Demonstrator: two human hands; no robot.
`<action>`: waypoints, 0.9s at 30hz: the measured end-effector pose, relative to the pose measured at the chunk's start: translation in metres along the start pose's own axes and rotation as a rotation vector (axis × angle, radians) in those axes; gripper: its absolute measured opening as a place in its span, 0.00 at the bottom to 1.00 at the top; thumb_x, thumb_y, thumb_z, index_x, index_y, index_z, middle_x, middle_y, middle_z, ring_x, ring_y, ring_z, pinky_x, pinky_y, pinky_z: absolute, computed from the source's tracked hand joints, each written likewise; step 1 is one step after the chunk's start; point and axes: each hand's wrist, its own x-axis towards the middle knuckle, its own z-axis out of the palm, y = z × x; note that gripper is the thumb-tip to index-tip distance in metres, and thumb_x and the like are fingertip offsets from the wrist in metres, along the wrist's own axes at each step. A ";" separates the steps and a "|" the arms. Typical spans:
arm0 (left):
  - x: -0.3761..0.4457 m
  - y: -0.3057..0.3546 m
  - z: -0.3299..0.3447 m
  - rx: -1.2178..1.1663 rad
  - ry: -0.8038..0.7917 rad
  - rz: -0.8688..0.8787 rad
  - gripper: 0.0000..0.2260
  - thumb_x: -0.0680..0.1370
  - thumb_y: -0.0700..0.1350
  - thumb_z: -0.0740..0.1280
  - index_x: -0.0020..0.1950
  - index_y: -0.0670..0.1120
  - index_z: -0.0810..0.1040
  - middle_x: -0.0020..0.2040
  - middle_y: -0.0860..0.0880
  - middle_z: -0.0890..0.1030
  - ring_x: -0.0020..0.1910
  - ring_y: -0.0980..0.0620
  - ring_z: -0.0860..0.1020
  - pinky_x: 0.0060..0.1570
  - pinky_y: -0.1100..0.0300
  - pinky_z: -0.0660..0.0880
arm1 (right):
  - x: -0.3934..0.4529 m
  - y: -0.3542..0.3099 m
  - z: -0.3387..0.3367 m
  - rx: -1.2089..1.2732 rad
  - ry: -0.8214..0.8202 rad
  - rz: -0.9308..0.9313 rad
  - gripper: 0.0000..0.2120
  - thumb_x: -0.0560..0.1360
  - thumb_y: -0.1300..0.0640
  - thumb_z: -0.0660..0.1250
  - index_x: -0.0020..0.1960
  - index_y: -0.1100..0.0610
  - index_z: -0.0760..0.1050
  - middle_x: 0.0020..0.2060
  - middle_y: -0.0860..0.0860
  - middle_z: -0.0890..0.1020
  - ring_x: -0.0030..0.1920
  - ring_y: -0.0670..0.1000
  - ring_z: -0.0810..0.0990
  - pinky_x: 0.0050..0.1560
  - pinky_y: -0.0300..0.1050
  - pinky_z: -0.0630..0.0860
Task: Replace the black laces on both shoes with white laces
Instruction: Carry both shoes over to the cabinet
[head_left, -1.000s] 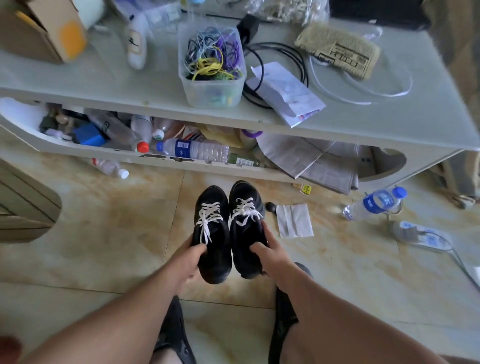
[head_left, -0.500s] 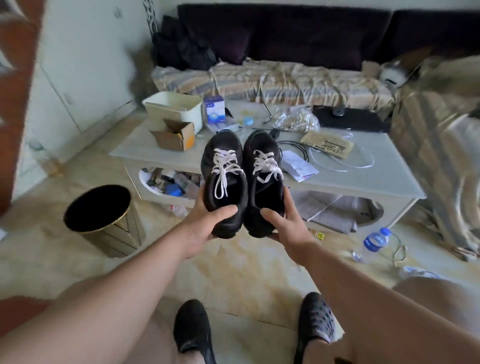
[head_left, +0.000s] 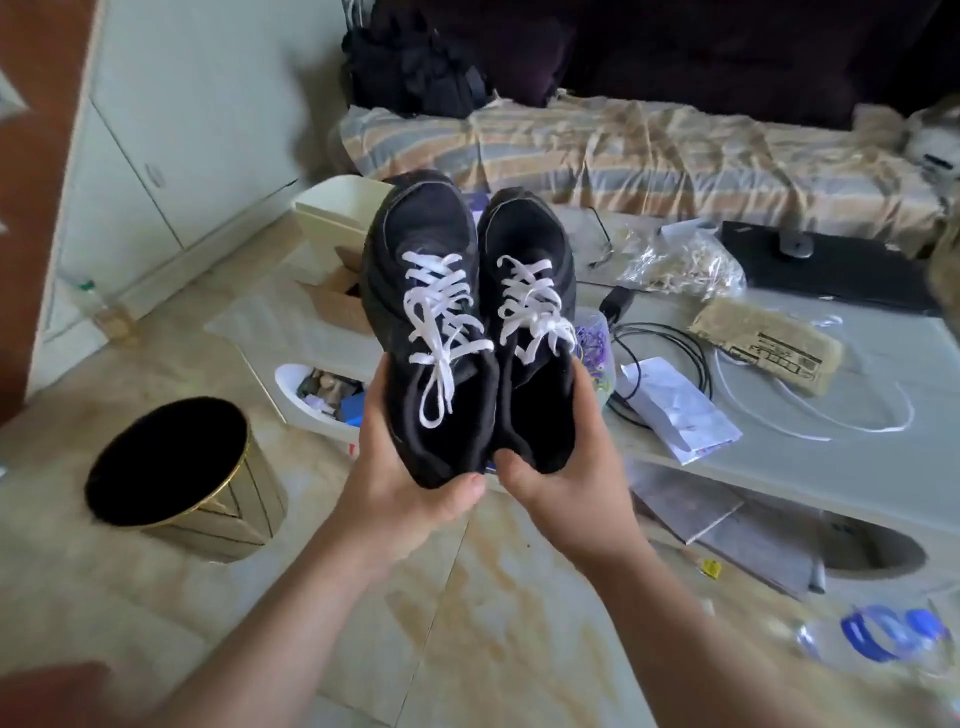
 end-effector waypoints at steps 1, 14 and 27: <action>0.004 -0.004 0.000 -0.004 -0.005 -0.035 0.49 0.66 0.33 0.78 0.80 0.54 0.58 0.74 0.53 0.75 0.76 0.52 0.72 0.68 0.58 0.73 | 0.004 0.008 0.007 -0.008 0.002 0.036 0.48 0.66 0.52 0.75 0.81 0.39 0.57 0.73 0.43 0.75 0.75 0.48 0.72 0.73 0.57 0.71; -0.019 0.249 -0.094 -0.029 0.441 -0.345 0.44 0.65 0.35 0.73 0.77 0.60 0.62 0.67 0.65 0.79 0.67 0.64 0.77 0.56 0.73 0.75 | 0.035 -0.257 0.060 0.119 -0.307 0.265 0.38 0.72 0.66 0.74 0.76 0.43 0.65 0.66 0.49 0.81 0.68 0.54 0.79 0.67 0.60 0.77; -0.061 0.619 -0.369 0.164 0.719 -0.066 0.49 0.66 0.42 0.77 0.83 0.51 0.57 0.75 0.49 0.74 0.75 0.45 0.73 0.70 0.38 0.74 | 0.059 -0.664 0.299 0.001 -0.530 -0.096 0.40 0.66 0.51 0.81 0.66 0.26 0.63 0.57 0.29 0.79 0.58 0.34 0.79 0.55 0.37 0.77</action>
